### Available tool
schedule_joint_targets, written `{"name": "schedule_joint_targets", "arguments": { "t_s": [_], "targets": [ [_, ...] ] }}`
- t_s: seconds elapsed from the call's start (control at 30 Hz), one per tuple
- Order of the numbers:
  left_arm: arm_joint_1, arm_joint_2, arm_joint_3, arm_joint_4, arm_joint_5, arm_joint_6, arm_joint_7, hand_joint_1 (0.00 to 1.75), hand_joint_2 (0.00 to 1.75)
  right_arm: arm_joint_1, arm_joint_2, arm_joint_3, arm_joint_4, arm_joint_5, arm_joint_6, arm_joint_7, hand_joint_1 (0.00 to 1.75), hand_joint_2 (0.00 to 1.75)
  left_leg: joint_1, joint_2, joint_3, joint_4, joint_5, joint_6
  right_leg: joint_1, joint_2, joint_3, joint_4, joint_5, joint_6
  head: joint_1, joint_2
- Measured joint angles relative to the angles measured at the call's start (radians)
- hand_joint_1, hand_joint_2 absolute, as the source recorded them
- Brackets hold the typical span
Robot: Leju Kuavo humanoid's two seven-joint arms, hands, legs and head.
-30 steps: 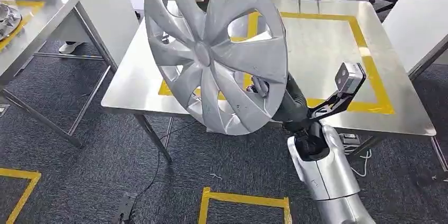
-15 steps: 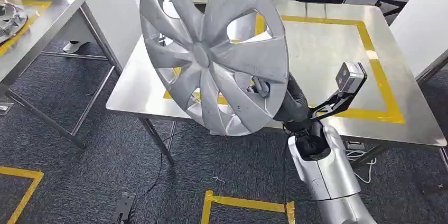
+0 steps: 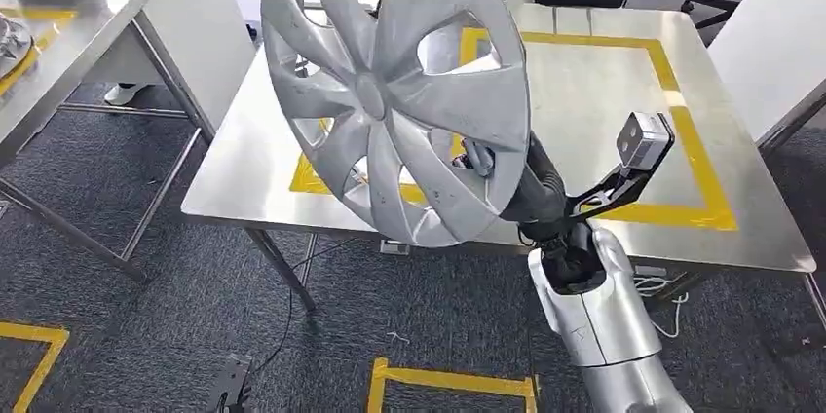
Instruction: Take the parts from the cabinet and place them on the table.
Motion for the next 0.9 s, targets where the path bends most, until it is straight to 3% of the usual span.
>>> {"name": "schedule_joint_targets", "arguments": {
  "t_s": [0.07, 0.13, 0.2, 0.23, 0.27, 0.3, 0.33, 0.4, 0.43, 0.47, 0.53, 0.6, 0.63, 0.73, 0.77, 0.8, 0.83, 0.9],
  "targets": [
    [0.0, 0.0, 0.0, 0.0, -0.002, 0.0, 0.0, 0.0, 1.75, -0.002, 0.0, 0.0, 0.0, 0.0, 0.0, 0.0, 1.75, 1.75, -0.001, 0.0, 0.005, -0.01, 0.002, 0.011, 0.0, 0.0, 0.004, -0.004, -0.003, 0.014, 0.0, 0.0],
    [-0.002, -0.002, 0.0, 0.0, -0.005, 0.0, 0.0, 0.0, 1.75, -0.005, -0.002, 0.0, 0.0, 0.0, 0.0, 0.0, 1.75, 1.75, 0.006, -0.001, 0.022, -0.03, 0.008, 0.021, -0.002, -0.004, -0.023, 0.046, -0.028, 0.013, 0.003, 0.0],
    [-0.003, -0.002, 0.001, 0.0, -0.006, -0.001, 0.0, 0.0, 1.75, -0.006, -0.004, -0.001, 0.0, 0.0, 0.0, -0.001, 1.75, 1.75, 0.004, -0.001, 0.023, -0.029, 0.006, 0.028, -0.003, -0.004, -0.114, 0.213, -0.089, 0.001, 0.005, 0.0],
    [-0.002, -0.002, 0.001, 0.0, -0.007, -0.002, 0.0, 0.0, 1.75, -0.002, -0.006, -0.001, 0.0, 0.0, 0.0, -0.002, 1.75, 1.75, 0.003, -0.001, 0.023, -0.029, 0.005, 0.03, -0.002, -0.004, -0.157, 0.288, -0.109, 0.002, 0.004, 0.0],
    [-0.002, -0.002, 0.001, 0.0, -0.008, -0.004, 0.0, 0.0, 1.75, 0.003, -0.007, -0.001, 0.0, 0.0, 0.0, -0.002, 1.75, 1.75, 0.002, -0.002, 0.024, -0.028, 0.003, 0.031, -0.003, -0.005, -0.185, 0.327, -0.111, 0.007, 0.004, 0.0],
    [-0.001, -0.003, 0.001, 0.0, -0.009, -0.005, 0.0, 0.0, 1.75, 0.008, -0.008, -0.001, 0.0, 0.0, 0.0, -0.002, 1.75, 1.75, 0.003, -0.004, 0.026, -0.027, 0.0, 0.03, -0.004, -0.005, -0.184, 0.308, -0.093, 0.018, 0.004, 0.0],
    [-0.002, -0.004, 0.001, 0.0, -0.013, -0.006, 0.0, 0.0, 1.75, 0.009, -0.011, -0.001, 0.0, 0.001, 0.0, -0.001, 1.75, 1.75, 0.003, -0.005, 0.029, -0.026, -0.004, 0.028, -0.006, -0.005, -0.158, 0.245, -0.059, 0.03, 0.005, 0.0],
    [-0.002, -0.005, 0.001, 0.0, -0.014, -0.007, 0.0, 0.0, 1.75, 0.009, -0.012, -0.002, 0.0, 0.0, 0.0, -0.002, 1.75, 1.75, 0.004, -0.008, 0.037, -0.017, -0.015, 0.019, -0.008, -0.01, -0.067, 0.049, 0.021, 0.045, 0.005, 0.0],
    [-0.003, -0.005, 0.001, 0.0, -0.014, -0.007, 0.0, 0.0, 1.75, 0.008, -0.012, -0.002, 0.0, 0.0, 0.0, -0.002, 1.75, 1.75, -0.005, -0.008, 0.034, -0.008, -0.023, 0.012, -0.005, -0.013, -0.041, 0.001, 0.03, 0.037, 0.005, 0.0],
    [-0.003, -0.005, 0.001, 0.0, -0.014, -0.007, 0.0, 0.0, 1.75, 0.009, -0.012, -0.002, 0.0, 0.0, 0.0, -0.003, 1.75, 1.75, -0.005, -0.008, 0.033, -0.004, -0.03, 0.008, -0.004, -0.011, -0.039, 0.003, 0.032, 0.021, 0.002, 0.0],
    [-0.002, -0.006, 0.001, 0.0, -0.014, -0.007, 0.0, 0.0, 1.75, 0.009, -0.012, -0.002, 0.0, 0.0, 0.0, -0.003, 1.75, 1.75, 0.0, -0.006, 0.034, -0.005, -0.032, -0.001, 0.005, -0.01, -0.04, 0.005, 0.028, 0.007, 0.004, 0.0],
    [-0.003, -0.001, 0.002, 0.0, -0.014, -0.007, 0.0, 0.0, 1.75, 0.009, -0.011, -0.002, 0.0, 0.0, 0.0, -0.003, 1.75, 1.75, 0.005, -0.004, 0.026, 0.007, -0.044, -0.014, -0.008, -0.008, -0.03, -0.001, 0.03, -0.003, 0.005, 0.0],
    [-0.003, -0.003, 0.001, 0.0, -0.015, -0.007, 0.0, 0.0, 1.75, 0.009, -0.011, -0.002, 0.0, 0.0, 0.0, -0.003, 1.75, 1.75, 0.005, -0.002, 0.014, 0.046, -0.066, -0.02, -0.008, -0.008, -0.025, -0.001, 0.024, -0.011, -0.001, 0.0],
    [-0.001, -0.003, 0.001, 0.0, -0.015, -0.007, 0.0, 0.0, 1.75, 0.01, -0.009, -0.002, 0.0, 0.0, 0.0, -0.003, 1.75, 1.75, 0.015, -0.002, -0.111, 0.278, -0.159, -0.035, -0.006, -0.008, -0.018, 0.0, 0.018, -0.02, -0.001, 0.0],
    [-0.001, -0.003, 0.001, 0.0, -0.015, -0.007, 0.0, 0.0, 1.75, 0.011, -0.009, -0.002, 0.0, 0.0, 0.0, -0.003, 1.75, 1.75, 0.016, -0.001, -0.142, 0.319, -0.159, -0.036, -0.005, -0.007, -0.016, 0.0, 0.016, -0.022, -0.002, 0.0],
    [-0.001, -0.003, 0.001, 0.0, -0.015, -0.007, 0.0, 0.0, 1.75, 0.011, -0.008, -0.002, 0.0, 0.0, 0.0, -0.003, 1.75, 1.75, 0.016, -0.001, -0.147, 0.305, -0.132, -0.036, -0.006, -0.005, -0.012, 0.0, 0.012, -0.02, -0.002, 0.0],
    [-0.001, -0.003, 0.001, 0.0, -0.015, -0.007, 0.0, 0.0, 1.75, 0.011, -0.008, -0.002, 0.0, 0.0, 0.0, -0.003, 1.75, 1.75, 0.016, 0.001, -0.127, 0.248, -0.089, -0.034, -0.006, -0.003, -0.007, 0.0, 0.008, -0.019, -0.002, 0.0],
    [-0.001, -0.002, 0.001, 0.0, -0.015, -0.007, 0.0, 0.0, 1.75, 0.01, -0.006, -0.002, 0.0, 0.0, 0.0, -0.003, 1.75, 1.75, 0.014, 0.001, -0.038, 0.056, 0.018, -0.021, -0.004, -0.001, 0.01, -0.001, -0.001, -0.013, -0.002, 0.0]
  ]
}}
